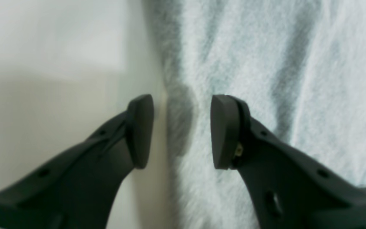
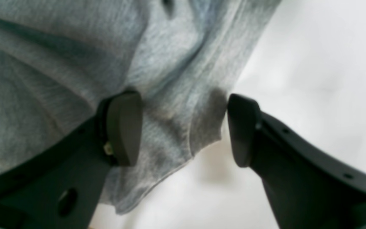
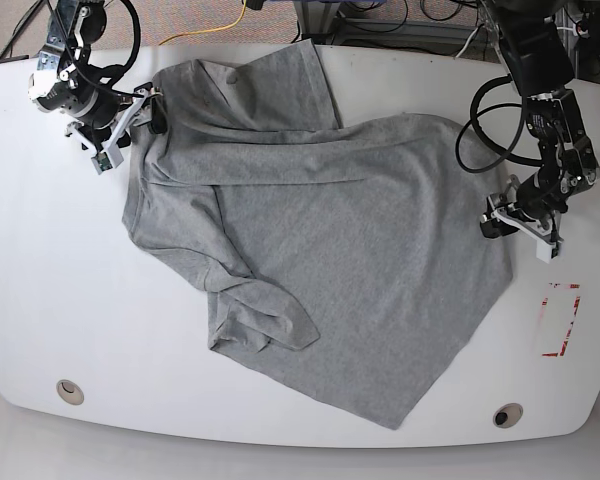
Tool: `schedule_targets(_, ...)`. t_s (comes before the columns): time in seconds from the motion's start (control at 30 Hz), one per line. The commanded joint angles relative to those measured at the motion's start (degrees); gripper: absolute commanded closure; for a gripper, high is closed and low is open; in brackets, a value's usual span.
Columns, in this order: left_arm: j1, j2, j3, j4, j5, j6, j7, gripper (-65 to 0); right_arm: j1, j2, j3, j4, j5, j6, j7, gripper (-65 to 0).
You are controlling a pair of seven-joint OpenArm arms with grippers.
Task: Layout the t-shirt on the table in an organized manner, then fold the t-shirt properly
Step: 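Lower the left gripper onto the t-shirt's side edge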
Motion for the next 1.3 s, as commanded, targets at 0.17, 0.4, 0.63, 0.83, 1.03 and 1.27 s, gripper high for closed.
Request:
schedule_targets(0.17, 1.3, 0.2, 0.7, 0.5, 0.6, 0.2, 1.6, -15.3, 0.3, 0.8, 0.4, 0.6, 0.6, 0.1, 0.7, -39.3)
schedule_targets(0.4, 1.3, 0.1, 0.8, 0.5, 0.6, 0.1, 1.6, 0.0, 0.2, -0.1, 0.4, 0.6, 0.6, 0.1, 0.8, -39.3)
schedule_targets(0.63, 1.4, 0.0, 0.7, 0.5, 0.6, 0.1, 1.6, 0.0, -1.1, -1.2, 0.6, 0.9, 0.9, 0.1, 0.7, -39.3)
schedule_targets(0.83, 1.4, -0.3, 0.6, 0.5, 0.6, 0.1, 1.6, 0.0, -3.1, -4.4, 3.3, 2.9, 1.5, 0.1, 0.8, -39.8)
schedule_targets(1.03, 1.4, -1.4, 0.7, 0.5, 0.6, 0.1, 1.6, 0.0, -2.9, -9.5, 7.6, 2.2, 1.0, 0.1, 0.9, -39.5)
schedule_targets(1.27, 1.4, -1.6, 0.7, 0.5, 0.6, 0.1, 1.6, 0.0, -1.7, -10.3, 8.2, -3.5, 1.0, 0.1, 3.8, -39.2)
